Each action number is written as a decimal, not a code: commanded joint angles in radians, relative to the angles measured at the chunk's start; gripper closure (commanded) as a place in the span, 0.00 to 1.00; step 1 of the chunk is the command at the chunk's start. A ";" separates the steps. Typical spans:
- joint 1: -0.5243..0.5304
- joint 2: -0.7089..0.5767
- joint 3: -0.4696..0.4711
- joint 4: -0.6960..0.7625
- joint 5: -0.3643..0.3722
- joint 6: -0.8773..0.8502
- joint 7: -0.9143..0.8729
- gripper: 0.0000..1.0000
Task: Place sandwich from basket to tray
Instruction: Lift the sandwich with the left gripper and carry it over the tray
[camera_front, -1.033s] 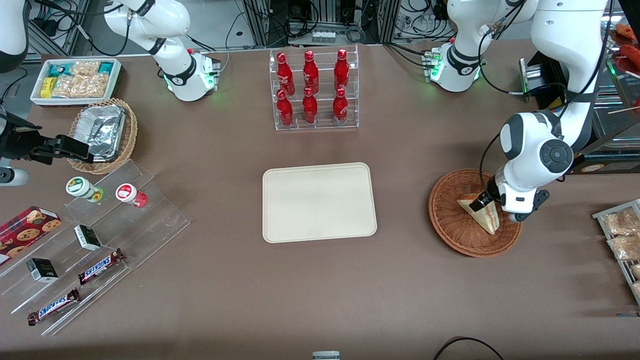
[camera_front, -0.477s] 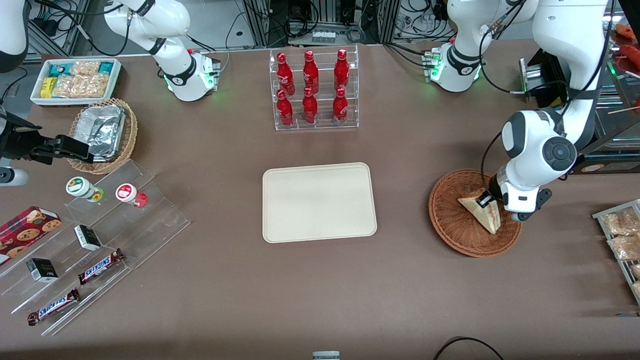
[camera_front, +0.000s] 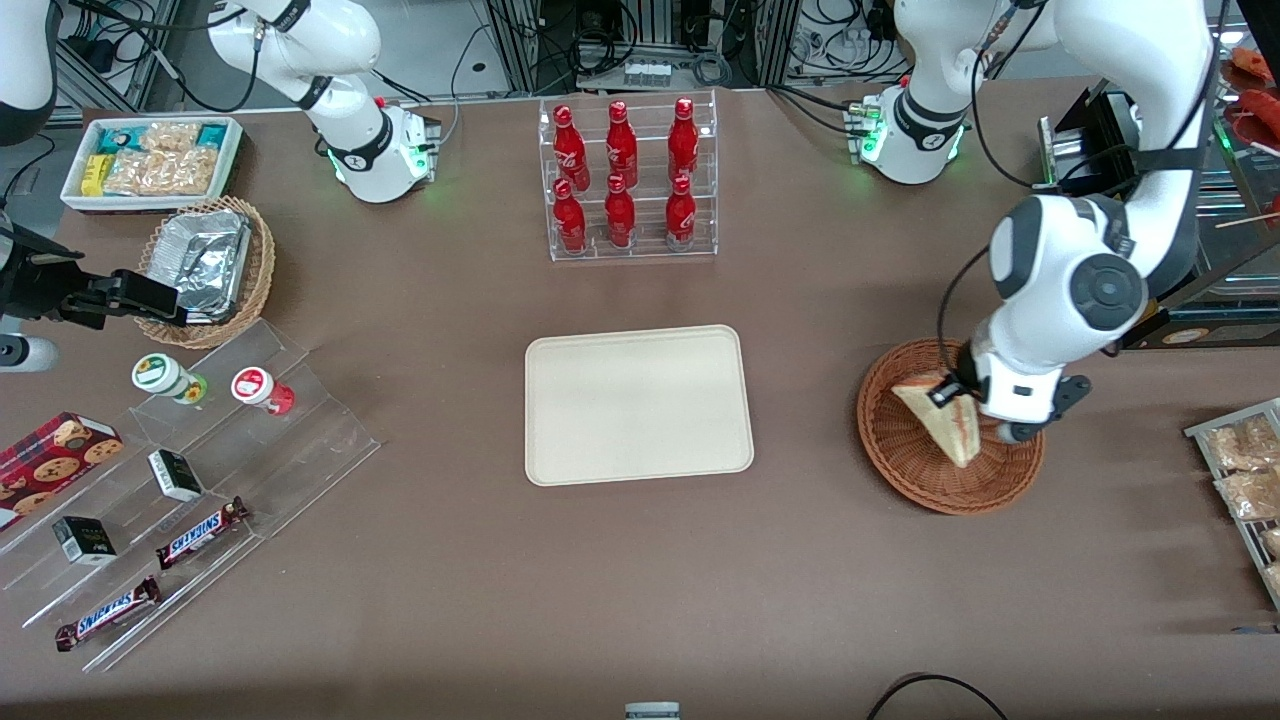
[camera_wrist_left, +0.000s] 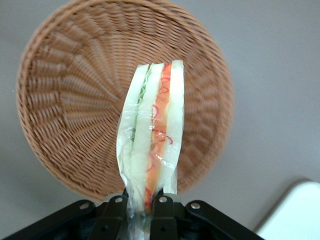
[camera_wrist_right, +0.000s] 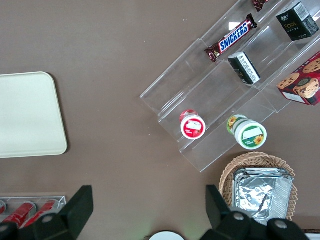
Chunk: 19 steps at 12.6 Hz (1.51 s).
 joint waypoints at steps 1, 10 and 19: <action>-0.092 0.008 0.006 0.105 0.057 -0.123 -0.052 1.00; -0.398 0.109 0.001 0.232 0.025 -0.148 -0.090 1.00; -0.584 0.461 0.003 0.666 -0.021 -0.205 -0.135 1.00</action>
